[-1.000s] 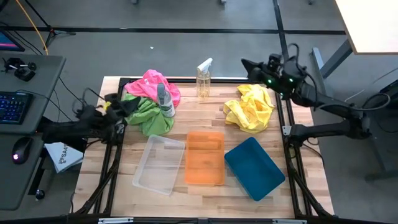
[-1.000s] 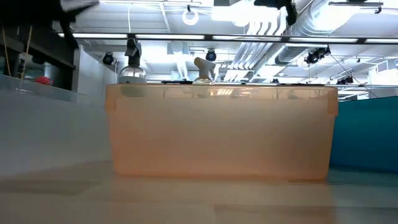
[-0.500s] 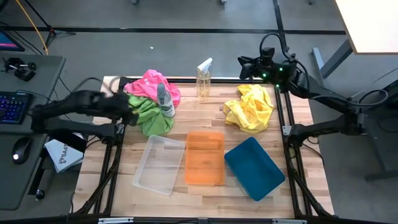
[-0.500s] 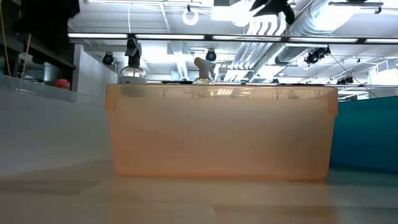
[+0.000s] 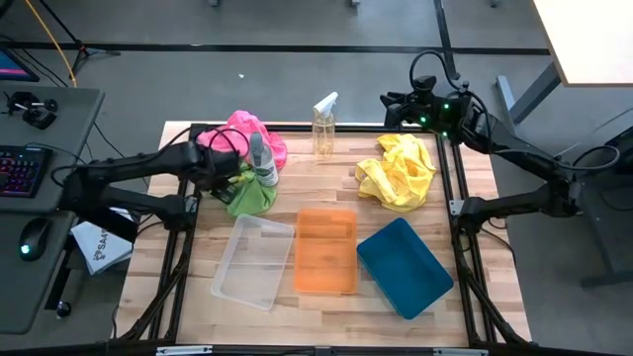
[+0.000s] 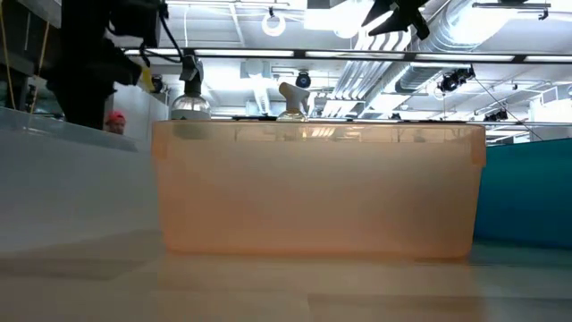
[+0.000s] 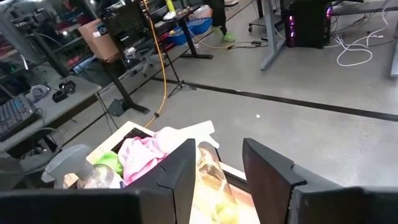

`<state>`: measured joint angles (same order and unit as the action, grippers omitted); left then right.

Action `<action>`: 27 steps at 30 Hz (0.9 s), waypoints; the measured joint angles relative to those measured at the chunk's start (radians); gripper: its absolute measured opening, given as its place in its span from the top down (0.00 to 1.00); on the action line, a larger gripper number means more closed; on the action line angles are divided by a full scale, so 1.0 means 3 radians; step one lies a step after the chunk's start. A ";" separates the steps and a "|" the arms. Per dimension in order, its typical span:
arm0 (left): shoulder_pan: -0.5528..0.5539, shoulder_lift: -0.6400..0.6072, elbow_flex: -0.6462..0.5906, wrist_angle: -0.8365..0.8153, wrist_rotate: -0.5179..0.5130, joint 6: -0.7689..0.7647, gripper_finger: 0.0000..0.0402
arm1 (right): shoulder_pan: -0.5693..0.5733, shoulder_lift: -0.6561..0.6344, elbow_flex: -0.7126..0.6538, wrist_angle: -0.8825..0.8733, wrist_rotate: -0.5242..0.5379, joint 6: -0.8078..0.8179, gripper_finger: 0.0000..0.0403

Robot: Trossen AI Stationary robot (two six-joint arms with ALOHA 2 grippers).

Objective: Sort microfiber towel by color & place in baskets
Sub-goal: Put the green towel into the white bin

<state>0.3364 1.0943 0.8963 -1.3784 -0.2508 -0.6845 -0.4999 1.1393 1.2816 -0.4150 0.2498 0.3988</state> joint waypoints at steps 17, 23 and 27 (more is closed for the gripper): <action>0.0541 0.0068 -0.0453 0.0609 0.0060 0.0902 0.62 | 0.0004 0.0000 -0.0005 -0.0022 -0.0025 0.0016 0.68; 0.0540 0.0102 -0.0472 0.0760 0.0081 0.1112 0.64 | 0.0004 0.0000 -0.0006 -0.0021 -0.0053 0.0038 0.68; 0.0540 0.0092 -0.0472 0.0632 0.0172 0.1164 0.81 | 0.0004 0.0000 -0.0006 -0.0021 -0.0060 0.0038 0.68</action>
<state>0.4984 1.1221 0.7547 -1.1889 -0.1991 -0.3352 -0.4988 1.1393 1.2797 -0.4213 0.2317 0.4103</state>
